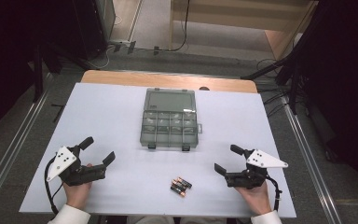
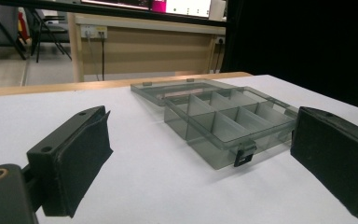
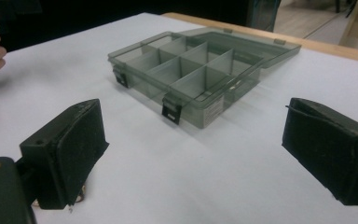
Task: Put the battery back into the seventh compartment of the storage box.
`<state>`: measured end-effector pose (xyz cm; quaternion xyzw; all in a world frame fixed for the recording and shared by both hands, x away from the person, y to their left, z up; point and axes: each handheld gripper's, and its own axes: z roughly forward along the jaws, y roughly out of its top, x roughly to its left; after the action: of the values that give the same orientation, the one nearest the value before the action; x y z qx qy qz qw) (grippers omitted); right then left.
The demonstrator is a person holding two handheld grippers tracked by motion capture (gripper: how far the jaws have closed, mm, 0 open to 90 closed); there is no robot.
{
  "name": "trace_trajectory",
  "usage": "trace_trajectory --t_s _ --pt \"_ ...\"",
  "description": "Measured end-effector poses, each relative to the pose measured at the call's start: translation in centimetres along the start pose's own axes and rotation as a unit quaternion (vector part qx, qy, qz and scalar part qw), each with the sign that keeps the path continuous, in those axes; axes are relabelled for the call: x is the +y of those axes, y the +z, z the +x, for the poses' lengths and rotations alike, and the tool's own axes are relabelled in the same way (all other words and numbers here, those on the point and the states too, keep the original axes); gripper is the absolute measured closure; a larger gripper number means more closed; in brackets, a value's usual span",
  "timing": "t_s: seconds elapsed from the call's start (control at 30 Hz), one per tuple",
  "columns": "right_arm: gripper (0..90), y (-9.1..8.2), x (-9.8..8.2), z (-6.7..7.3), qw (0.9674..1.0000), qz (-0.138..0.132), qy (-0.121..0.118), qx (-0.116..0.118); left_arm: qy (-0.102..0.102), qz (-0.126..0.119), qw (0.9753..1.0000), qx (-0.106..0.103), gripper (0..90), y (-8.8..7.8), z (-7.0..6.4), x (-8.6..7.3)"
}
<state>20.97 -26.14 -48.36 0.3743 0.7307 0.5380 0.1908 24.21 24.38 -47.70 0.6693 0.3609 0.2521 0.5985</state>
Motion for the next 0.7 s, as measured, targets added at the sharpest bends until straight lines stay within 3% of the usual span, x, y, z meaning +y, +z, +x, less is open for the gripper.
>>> trace_trajectory --t_s 0.3,0.4,0.7 --pt "6.5 1.6 0.8 1.7 0.9988 0.033 -0.019 0.032 -0.004 0.000 1.0000 -0.003 4.5 0.1 0.0 0.0" --pt "6.5 2.3 0.9 2.4 0.9969 0.061 -0.032 0.039 -0.005 0.000 1.0000 -0.002 4.5 0.1 0.0 -0.1" --pt "7.0 3.3 1.0 3.2 0.9917 0.107 -0.048 0.053 -0.007 -0.001 1.0000 -0.002 4.5 0.0 -0.1 -0.1"
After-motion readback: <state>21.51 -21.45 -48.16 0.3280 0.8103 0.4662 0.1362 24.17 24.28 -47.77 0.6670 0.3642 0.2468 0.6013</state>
